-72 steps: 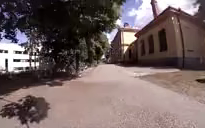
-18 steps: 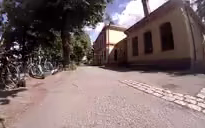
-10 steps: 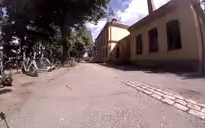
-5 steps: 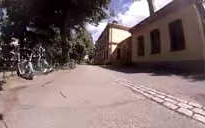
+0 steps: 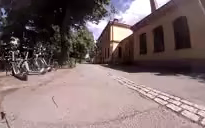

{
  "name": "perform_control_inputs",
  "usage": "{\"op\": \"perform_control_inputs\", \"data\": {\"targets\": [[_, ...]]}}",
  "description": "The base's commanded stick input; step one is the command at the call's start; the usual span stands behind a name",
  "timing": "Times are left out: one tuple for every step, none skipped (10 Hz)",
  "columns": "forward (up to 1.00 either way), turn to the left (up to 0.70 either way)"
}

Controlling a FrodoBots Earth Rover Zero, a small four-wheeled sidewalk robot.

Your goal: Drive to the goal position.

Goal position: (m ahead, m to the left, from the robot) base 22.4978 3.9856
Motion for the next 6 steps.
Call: {"op": "perform_control_inputs", "data": {"targets": [[0.85, 0.0], [0.85, 0.0], [0.85, 0.0], [0.85, 0.0], [0.85, 0.0], [0.85, 0.0]]}}
